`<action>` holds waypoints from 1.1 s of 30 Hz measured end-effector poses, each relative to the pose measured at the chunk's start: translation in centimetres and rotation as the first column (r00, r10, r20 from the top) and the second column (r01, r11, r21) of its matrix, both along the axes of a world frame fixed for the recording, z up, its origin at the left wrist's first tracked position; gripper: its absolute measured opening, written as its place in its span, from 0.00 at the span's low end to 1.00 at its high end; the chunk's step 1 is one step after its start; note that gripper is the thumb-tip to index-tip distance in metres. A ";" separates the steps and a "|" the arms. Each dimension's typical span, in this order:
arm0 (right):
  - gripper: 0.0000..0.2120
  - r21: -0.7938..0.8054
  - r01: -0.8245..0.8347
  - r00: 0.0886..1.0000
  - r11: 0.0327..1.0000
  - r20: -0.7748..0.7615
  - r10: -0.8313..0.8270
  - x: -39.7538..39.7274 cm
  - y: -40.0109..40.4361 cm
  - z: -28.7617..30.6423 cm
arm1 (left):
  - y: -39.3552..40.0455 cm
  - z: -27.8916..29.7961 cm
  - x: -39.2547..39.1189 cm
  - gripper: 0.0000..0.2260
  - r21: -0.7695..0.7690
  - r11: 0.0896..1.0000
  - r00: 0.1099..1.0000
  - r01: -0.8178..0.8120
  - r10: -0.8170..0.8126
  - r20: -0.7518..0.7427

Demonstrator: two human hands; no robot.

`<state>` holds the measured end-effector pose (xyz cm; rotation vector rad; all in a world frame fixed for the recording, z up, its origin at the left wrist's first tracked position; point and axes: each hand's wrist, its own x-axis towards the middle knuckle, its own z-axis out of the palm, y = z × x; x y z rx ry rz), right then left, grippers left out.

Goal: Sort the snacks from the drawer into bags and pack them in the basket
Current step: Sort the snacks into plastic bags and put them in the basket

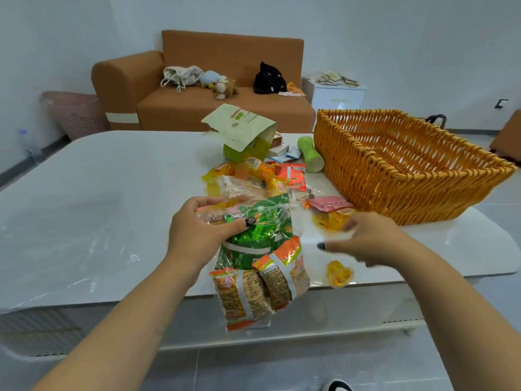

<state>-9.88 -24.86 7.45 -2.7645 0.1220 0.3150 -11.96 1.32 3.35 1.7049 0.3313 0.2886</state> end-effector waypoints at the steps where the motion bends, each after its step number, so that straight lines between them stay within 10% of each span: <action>1: 0.36 -0.078 -0.010 0.992 0.997 -0.124 0.000 -0.5 -0.1 -0.4 | 0.1 -0.1 0.1 0.26 -0.007 1.000 1.000 -0.005 0.005 0.002; 8: 0.23 0.265 0.084 0.961 0.961 -0.278 -0.007 1.0 -0.3 -3.9 | 0.2 -0.2 0.3 0.23 -0.001 1.000 1.000 0.003 -0.003 0.009; 16: 0.21 0.622 0.206 0.961 0.756 0.016 -0.275 4.0 1.3 -7.7 | 0.2 0.2 -0.5 0.29 -0.015 0.999 0.999 0.042 -0.042 0.014; 22: 0.25 0.274 0.211 0.977 0.938 -0.019 -0.214 4.5 2.1 -5.8 | -0.3 1.5 -1.8 0.29 0.076 0.994 0.996 0.078 -0.081 0.032; 26: 0.15 0.148 0.074 0.959 0.986 0.262 -0.112 3.7 1.4 -2.2 | -0.7 2.3 -2.6 0.26 0.172 0.977 0.988 0.123 -0.137 0.072; 30: 0.11 0.774 -0.207 0.974 0.598 0.218 0.056 -0.5 1.9 2.5 | -1.5 3.6 -3.3 0.26 0.269 0.932 0.957 0.243 -0.275 0.090; 33: 0.13 0.812 -0.244 0.953 0.530 0.099 0.287 -2.8 1.1 2.5 | -2.3 4.0 -3.5 0.28 0.315 0.872 0.913 0.374 -0.406 0.037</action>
